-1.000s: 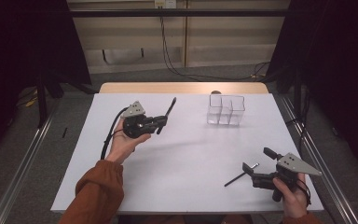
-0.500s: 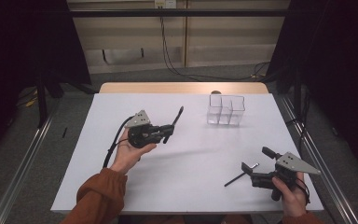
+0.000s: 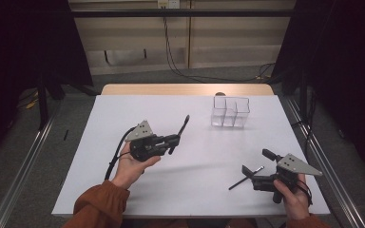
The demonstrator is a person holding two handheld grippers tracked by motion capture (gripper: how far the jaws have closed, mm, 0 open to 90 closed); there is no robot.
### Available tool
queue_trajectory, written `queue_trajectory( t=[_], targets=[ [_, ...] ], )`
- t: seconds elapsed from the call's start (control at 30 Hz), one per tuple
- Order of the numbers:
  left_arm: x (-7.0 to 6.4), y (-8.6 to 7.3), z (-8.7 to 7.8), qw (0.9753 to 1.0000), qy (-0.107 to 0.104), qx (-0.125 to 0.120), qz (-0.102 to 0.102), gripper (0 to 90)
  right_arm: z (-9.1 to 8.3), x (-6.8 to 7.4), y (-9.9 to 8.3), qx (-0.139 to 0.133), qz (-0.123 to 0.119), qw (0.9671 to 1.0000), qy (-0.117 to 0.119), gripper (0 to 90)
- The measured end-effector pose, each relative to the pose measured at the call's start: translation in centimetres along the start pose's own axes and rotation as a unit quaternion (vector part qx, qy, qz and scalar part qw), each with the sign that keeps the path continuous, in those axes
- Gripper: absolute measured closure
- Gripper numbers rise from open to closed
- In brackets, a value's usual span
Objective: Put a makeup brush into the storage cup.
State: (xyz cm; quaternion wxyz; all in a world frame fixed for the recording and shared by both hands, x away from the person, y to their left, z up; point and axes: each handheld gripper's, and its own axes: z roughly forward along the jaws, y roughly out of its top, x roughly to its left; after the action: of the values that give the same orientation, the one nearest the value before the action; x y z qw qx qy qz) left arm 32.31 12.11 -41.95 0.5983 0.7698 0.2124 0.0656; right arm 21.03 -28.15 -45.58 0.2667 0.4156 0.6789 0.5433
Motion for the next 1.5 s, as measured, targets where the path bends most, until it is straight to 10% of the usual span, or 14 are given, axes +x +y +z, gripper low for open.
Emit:
queue_trajectory(
  t=[0.57, 1.5],
  targets=[
    [-1.9, -1.8, 0.5, 0.9998, -0.011, -0.017, -0.003, 79.6, 2.1, 2.5, 1.7, -0.001, -0.029, 0.9987, 0.043, 0.0],
    [-3.5, -1.5, 3.0, 0.9991, -0.03, -0.029, -0.003, 79.5, 7.2, 5.5, 6.2, -0.014, 0.004, 0.9937, 0.111, 9.0]
  ],
)
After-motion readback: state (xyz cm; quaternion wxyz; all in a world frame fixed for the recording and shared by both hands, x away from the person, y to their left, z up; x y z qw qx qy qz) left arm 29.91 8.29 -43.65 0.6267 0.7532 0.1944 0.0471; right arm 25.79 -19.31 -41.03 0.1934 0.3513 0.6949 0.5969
